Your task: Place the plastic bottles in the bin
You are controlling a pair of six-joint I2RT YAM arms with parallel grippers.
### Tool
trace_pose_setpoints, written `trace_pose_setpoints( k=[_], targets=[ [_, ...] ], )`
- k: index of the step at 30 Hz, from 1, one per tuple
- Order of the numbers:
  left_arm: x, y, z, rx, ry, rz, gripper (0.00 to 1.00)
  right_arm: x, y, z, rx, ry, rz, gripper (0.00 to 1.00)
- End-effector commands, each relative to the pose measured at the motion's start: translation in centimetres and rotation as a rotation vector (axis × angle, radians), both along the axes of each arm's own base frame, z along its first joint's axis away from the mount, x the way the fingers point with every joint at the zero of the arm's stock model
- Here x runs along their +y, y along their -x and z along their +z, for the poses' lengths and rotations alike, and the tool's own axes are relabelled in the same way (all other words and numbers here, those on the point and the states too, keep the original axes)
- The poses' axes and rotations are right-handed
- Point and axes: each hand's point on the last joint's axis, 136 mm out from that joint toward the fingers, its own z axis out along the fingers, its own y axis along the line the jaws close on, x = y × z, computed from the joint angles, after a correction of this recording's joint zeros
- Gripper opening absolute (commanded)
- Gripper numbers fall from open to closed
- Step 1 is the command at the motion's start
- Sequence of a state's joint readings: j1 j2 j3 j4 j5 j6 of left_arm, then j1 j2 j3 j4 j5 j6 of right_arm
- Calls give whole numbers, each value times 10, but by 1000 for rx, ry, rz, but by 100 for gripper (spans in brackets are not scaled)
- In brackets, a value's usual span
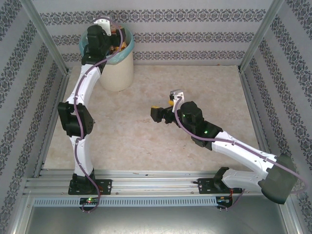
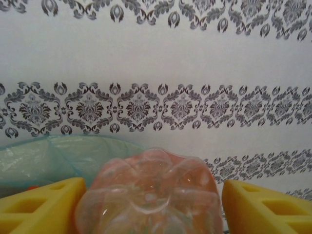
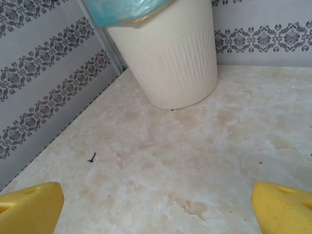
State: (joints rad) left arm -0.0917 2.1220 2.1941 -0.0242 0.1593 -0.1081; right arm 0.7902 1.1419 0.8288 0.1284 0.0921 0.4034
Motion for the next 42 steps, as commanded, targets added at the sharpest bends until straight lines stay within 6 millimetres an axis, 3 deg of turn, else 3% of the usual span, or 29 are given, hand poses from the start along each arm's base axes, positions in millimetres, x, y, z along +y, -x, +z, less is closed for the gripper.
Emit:
trace_pose_setpoints(
  k=[1, 5, 8, 12, 15, 23, 26, 32, 42],
  targets=[
    [7, 25, 60, -85, 3, 33, 75, 5, 1, 14, -25, -10, 14, 98],
    [23, 46, 98, -135, 11, 111, 73, 6, 1, 13, -24, -6, 13, 98],
    [24, 55, 113, -164, 37, 112, 62, 8, 0, 11, -19, -2, 19, 98],
    [5, 39, 98, -100, 84, 16, 45, 15, -2, 12, -14, -7, 38, 98],
    [-5, 20, 82, -65, 106, -34, 41, 20, -2, 13, -10, -9, 51, 98],
    [-6, -7, 88, -187, 175, -36, 22, 24, 8, 9, 40, -19, 84, 98],
    [-14, -17, 70, -153, 220, -78, 20, 24, 12, 0, 68, -14, 87, 98],
    [-32, -32, 9, 24, 208, -103, 18, 24, 14, -13, 109, -28, 75, 98],
    [-20, -16, -57, 307, 96, -24, 14, 38, 21, -24, 141, -18, 107, 98]
  ],
)
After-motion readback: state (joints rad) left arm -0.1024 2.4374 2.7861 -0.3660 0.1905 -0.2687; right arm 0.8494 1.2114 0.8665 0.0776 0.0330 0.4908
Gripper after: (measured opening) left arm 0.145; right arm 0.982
